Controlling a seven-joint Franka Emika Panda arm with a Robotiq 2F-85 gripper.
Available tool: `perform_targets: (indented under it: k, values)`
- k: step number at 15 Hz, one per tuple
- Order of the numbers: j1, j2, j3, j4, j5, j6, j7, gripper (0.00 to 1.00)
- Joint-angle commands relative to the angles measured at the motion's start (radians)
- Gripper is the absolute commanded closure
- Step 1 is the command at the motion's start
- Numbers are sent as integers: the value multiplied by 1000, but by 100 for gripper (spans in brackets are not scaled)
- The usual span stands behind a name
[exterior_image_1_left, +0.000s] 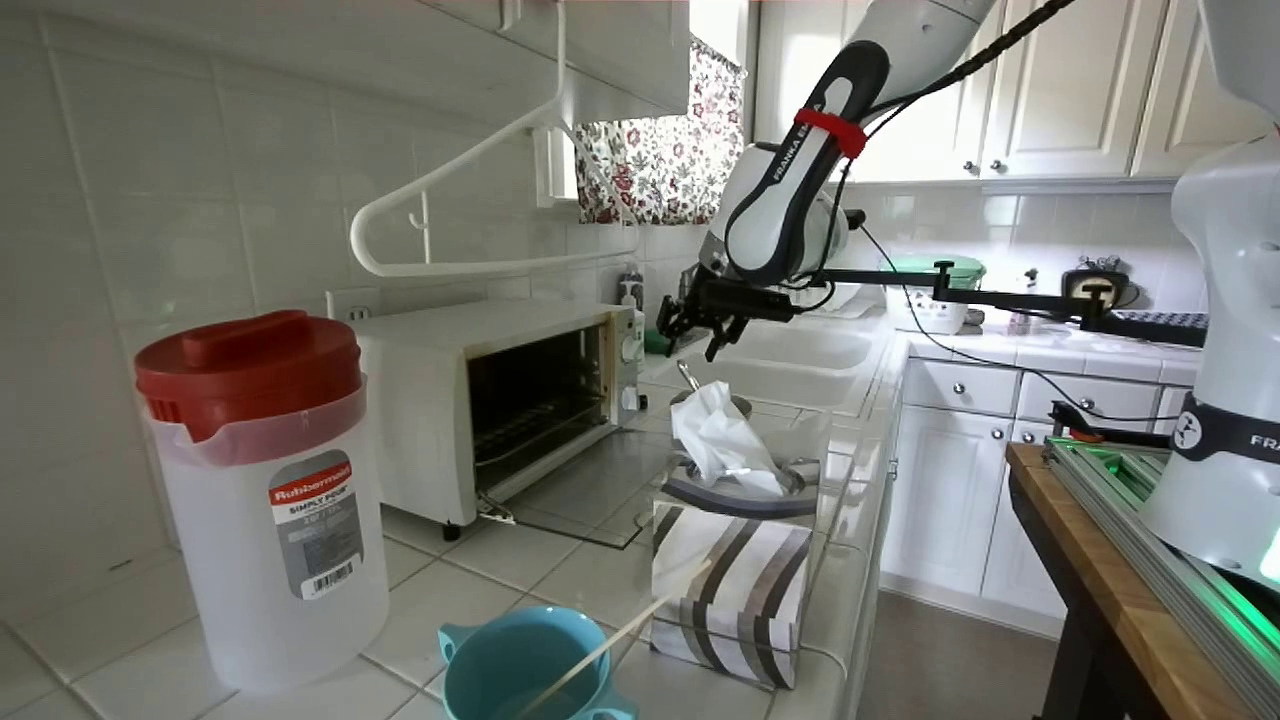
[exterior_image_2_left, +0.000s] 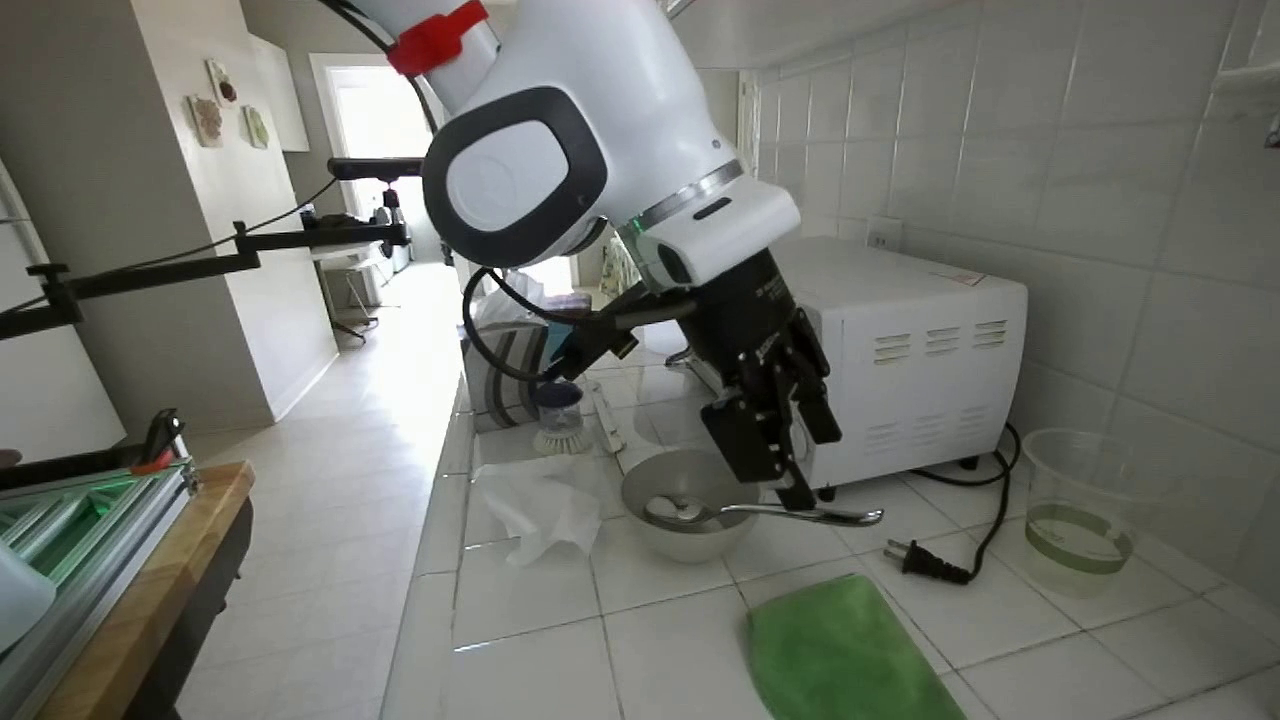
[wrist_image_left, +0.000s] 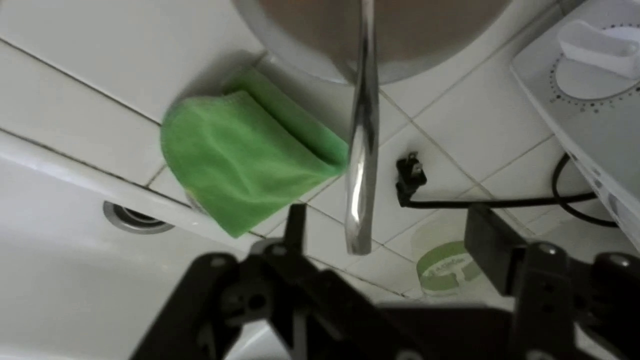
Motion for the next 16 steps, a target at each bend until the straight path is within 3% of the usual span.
perform_targets:
  k: [1, 7, 13, 16]
  values:
    - [-18, 6, -7, 30, -27, -105, -33, 0]
    - [-40, 44, -30, 77, -121, -189, -3, 0]
    - [-91, 82, 22, 113, -117, -160, -9, 0]
    - [-100, 98, 36, 131, -114, -167, -7, 5]
